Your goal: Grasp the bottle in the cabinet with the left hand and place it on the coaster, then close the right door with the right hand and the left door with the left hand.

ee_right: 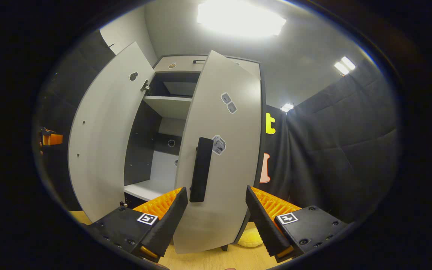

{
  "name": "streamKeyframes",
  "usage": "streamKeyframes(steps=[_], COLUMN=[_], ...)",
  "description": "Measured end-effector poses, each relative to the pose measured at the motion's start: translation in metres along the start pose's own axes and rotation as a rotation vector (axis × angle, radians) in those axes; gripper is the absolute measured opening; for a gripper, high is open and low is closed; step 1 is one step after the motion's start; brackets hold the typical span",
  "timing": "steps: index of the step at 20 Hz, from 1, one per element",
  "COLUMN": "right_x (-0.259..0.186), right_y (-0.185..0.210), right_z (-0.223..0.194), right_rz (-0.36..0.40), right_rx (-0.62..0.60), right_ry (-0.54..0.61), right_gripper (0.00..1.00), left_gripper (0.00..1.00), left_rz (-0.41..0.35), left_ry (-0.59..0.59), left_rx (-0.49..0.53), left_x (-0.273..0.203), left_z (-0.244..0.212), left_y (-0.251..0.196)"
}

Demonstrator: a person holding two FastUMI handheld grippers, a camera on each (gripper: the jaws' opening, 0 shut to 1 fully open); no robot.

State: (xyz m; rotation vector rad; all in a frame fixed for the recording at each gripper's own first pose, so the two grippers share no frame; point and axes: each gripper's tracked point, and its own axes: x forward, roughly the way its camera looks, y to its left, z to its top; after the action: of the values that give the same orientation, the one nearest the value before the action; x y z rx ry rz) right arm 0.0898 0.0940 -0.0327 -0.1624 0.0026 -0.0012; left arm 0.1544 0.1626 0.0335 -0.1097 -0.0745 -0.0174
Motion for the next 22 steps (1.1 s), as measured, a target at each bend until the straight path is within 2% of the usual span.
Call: streamKeyframes(steps=[1, 5, 8, 11, 17, 18, 22], right_x=[-0.003, -0.014, -0.021, -0.028, -0.038, -0.039, -0.042], right_y=[-0.001, -0.015, -0.029, -0.047, -0.073, -0.076, -0.088], right_z=[-0.003, -0.016, -0.018, -0.023, -0.032, -0.032, -0.029], right_rz=[0.000, -0.013, -0.028, -0.050, -0.070, -0.072, -0.077], right_rx=[0.010, 0.022, 0.048, 0.058, 0.089, 0.093, 0.116], right_ry=[0.008, 0.044, 0.048, 0.056, 0.073, 0.072, 0.066], right_gripper=[0.99, 0.99, 0.99, 0.99, 0.99, 0.99, 0.99], left_gripper=[0.91, 0.91, 0.91, 0.91, 0.89, 0.83, 0.83], left_rz=[-0.003, -0.003, -0.026, 0.009, -0.056, -0.061, -0.099], left_ry=[-0.015, -0.037, -0.029, -0.038, -0.033, -0.036, -0.040], left_rx=[-0.015, -0.022, -0.005, 0.038, 0.000, -0.002, -0.013], left_x=[0.008, 0.016, 0.020, 0.017, 0.015, 0.014, 0.009], left_z=[0.008, 0.022, 0.021, 0.023, 0.022, 0.023, 0.022], left_y=[0.000, -0.011, -0.039, -0.046, -0.085, -0.093, -0.128])
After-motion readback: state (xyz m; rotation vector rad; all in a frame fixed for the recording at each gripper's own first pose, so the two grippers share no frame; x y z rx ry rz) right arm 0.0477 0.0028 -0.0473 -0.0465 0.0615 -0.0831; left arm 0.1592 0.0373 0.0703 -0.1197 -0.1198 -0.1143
